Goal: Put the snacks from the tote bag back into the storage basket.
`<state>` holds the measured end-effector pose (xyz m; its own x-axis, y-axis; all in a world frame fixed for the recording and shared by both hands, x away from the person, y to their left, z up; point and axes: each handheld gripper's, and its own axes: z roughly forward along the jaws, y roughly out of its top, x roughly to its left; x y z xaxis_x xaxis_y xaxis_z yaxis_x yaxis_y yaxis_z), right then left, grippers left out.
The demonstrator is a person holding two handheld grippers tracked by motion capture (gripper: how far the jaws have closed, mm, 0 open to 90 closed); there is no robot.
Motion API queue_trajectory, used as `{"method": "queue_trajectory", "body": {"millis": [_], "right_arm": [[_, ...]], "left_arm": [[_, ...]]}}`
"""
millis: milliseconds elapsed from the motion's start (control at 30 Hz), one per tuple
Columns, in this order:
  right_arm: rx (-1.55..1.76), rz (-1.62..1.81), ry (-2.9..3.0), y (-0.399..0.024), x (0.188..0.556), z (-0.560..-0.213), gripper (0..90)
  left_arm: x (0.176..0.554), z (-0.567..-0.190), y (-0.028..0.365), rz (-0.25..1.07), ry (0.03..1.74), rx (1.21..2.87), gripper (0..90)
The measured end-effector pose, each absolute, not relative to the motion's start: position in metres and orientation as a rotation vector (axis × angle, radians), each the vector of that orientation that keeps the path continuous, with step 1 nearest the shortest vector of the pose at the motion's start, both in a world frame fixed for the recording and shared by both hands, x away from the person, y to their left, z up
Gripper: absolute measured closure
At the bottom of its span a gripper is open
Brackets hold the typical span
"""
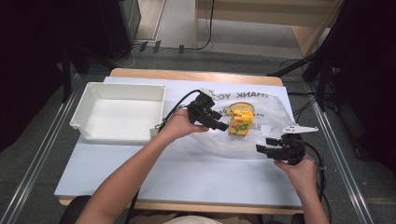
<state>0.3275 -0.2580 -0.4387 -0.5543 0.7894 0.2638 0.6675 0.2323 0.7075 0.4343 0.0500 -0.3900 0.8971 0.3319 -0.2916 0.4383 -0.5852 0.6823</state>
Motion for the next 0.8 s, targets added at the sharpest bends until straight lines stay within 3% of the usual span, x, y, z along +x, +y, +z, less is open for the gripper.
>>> {"method": "queue_trajectory", "body": {"millis": [800], "right_arm": [[1.410, 1.219, 2.367, -0.256, 0.329, -0.442, 40.2]], "left_arm": [[0.459, -0.409, 0.012, -0.130, 0.476, 2.292, 32.8]]}}
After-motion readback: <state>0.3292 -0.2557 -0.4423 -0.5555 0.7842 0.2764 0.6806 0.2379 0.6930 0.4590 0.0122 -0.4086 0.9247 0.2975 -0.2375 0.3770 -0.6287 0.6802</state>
